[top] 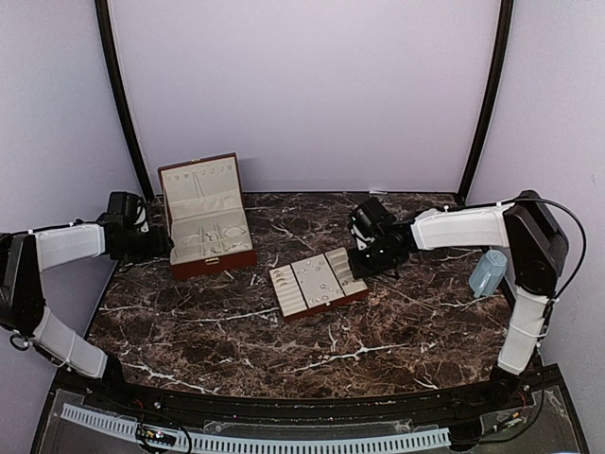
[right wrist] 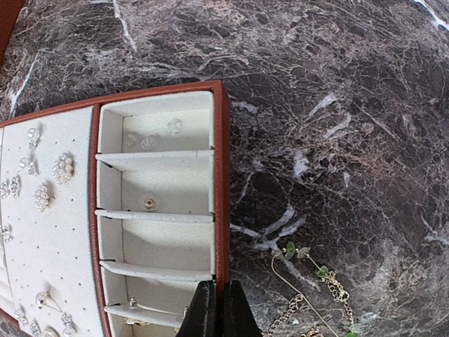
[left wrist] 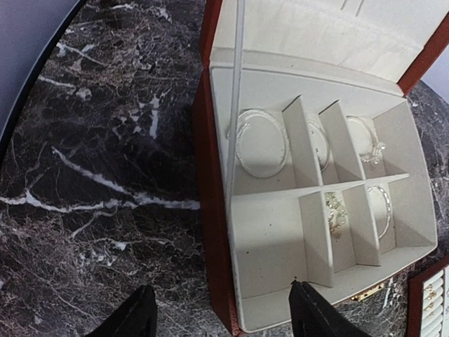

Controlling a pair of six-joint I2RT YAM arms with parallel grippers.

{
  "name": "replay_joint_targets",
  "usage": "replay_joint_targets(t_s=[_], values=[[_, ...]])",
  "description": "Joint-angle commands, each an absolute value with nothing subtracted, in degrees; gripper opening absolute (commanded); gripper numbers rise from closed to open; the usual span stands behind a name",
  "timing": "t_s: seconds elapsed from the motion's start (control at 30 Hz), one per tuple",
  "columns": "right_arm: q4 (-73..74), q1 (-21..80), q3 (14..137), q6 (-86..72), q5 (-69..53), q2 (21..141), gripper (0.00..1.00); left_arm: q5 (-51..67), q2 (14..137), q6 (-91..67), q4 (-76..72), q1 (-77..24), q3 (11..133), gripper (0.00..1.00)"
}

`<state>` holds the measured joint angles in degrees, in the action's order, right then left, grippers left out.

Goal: Organize the mixed jewelry
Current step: Move the jewelry box to the center of the board.

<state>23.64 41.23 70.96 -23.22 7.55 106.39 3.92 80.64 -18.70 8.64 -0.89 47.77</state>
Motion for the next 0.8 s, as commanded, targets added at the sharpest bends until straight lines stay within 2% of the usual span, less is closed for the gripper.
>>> replay_joint_targets(t_s=[0.0,0.13,0.23,0.4,0.53,0.77], values=[[20.1,41.0,71.0,-25.4,6.9,102.3,0.0,3.1,83.7,-19.6,11.9,-0.6,50.0,0.67],[19.7,41.0,70.7,-26.0,7.0,101.8,0.0,4.6,86.1,-19.7,11.4,-0.5,50.8,0.59],[19.6,40.9,70.6,-26.5,7.4,101.6,0.0,4.3,87.2,-18.9,11.3,-0.5,51.7,0.46],[19.6,40.6,70.7,-27.6,7.6,101.3,0.0,3.9,89.4,-17.4,11.8,-0.6,53.3,0.36],[20.2,40.5,70.8,-27.9,8.0,100.7,0.0,4.1,90.9,-16.3,12.4,-0.6,54.2,0.3],[21.5,40.1,71.3,-28.2,8.9,99.0,0.0,1.9,92.3,-13.6,13.9,-0.7,55.4,0.27]])
